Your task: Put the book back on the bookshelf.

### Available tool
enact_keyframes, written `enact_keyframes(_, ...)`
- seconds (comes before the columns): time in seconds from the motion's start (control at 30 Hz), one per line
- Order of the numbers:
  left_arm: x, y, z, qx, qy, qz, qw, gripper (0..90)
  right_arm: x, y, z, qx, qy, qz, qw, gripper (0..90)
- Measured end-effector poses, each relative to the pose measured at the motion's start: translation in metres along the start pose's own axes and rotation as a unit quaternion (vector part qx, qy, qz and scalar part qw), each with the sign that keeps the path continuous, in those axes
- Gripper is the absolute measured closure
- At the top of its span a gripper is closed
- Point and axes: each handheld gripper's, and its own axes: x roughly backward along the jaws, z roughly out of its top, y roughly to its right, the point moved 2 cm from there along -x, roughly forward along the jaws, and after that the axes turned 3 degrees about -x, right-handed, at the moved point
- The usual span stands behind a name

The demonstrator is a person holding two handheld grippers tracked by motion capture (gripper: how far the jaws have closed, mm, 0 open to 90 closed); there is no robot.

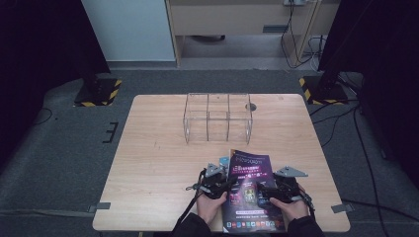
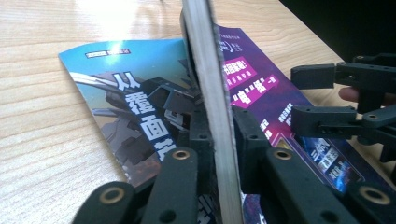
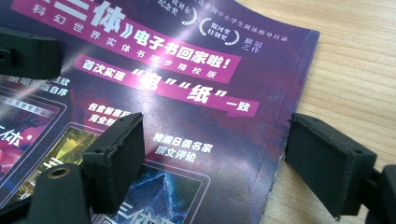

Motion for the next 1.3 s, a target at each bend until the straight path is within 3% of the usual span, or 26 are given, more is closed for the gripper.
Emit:
enact_keyframes(0.13,0.003,0.003,0.003,-0.007,0.002,-0.005,1.0000,82.2,0.000,0.001,0.000,-0.003,0.000,0.006,1.0000,19.9)
enact_keyframes(0.3,0.007,0.005,0.005,-0.007,0.012,-0.017,0.9998,83.3,0.003,0.005,0.000,-0.028,0.004,0.025,0.9993,20.2)
enact_keyframes(0.5,0.016,0.009,0.010,-0.021,0.037,-0.019,0.9989,83.5,0.010,0.008,0.005,-0.033,0.027,0.032,0.9986,17.6)
enact_keyframes(0.77,0.030,0.011,0.020,-0.034,0.069,-0.021,0.9968,83.6,0.014,0.012,0.008,-0.045,0.032,0.046,0.9974,17.7)
enact_keyframes(1.0,0.043,0.009,0.029,-0.040,0.096,-0.017,0.9944,83.6,0.012,0.007,0.010,-0.055,0.027,0.088,0.9942,18.4)
enact_keyframes(1.3,0.045,0.010,0.030,-0.044,0.102,-0.019,0.9937,83.6,0.004,0.000,0.010,-0.060,0.013,0.123,0.9904,21.2)
